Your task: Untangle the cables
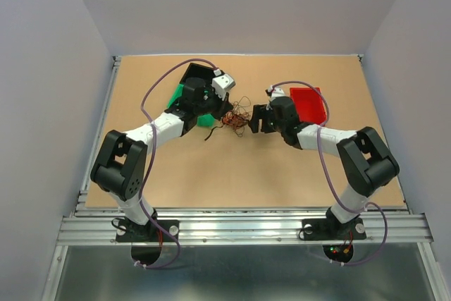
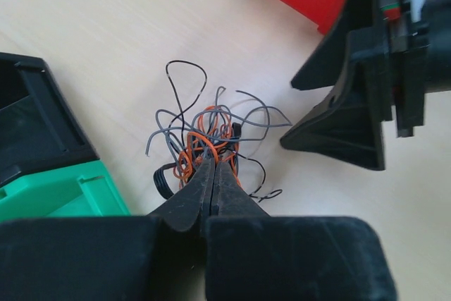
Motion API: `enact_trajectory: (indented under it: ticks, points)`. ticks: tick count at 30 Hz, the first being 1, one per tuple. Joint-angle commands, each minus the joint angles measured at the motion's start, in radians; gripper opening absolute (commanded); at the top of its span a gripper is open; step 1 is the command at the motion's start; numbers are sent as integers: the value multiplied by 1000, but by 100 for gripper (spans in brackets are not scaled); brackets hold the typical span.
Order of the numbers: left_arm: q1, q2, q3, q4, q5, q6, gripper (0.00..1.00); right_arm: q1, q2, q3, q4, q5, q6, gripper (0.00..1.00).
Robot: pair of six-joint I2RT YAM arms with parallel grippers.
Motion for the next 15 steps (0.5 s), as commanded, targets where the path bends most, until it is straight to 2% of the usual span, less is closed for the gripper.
enact_trajectory:
  ticks: [1, 5, 9, 15]
  points:
    - [-8, -22, 3, 20, 29, 19, 0, 24, 28, 87, 127, -90, -79, 76]
    - [-8, -13, 7, 18, 18, 11, 0, 43, 59, 107, 174, -116, -134, 78]
    - [-7, -3, 13, 14, 3, 2, 0, 43, 152, 213, 112, -105, -171, 78]
    - [0, 10, 30, 0, 12, -2, 0, 49, 212, 241, 92, -119, -125, 72]
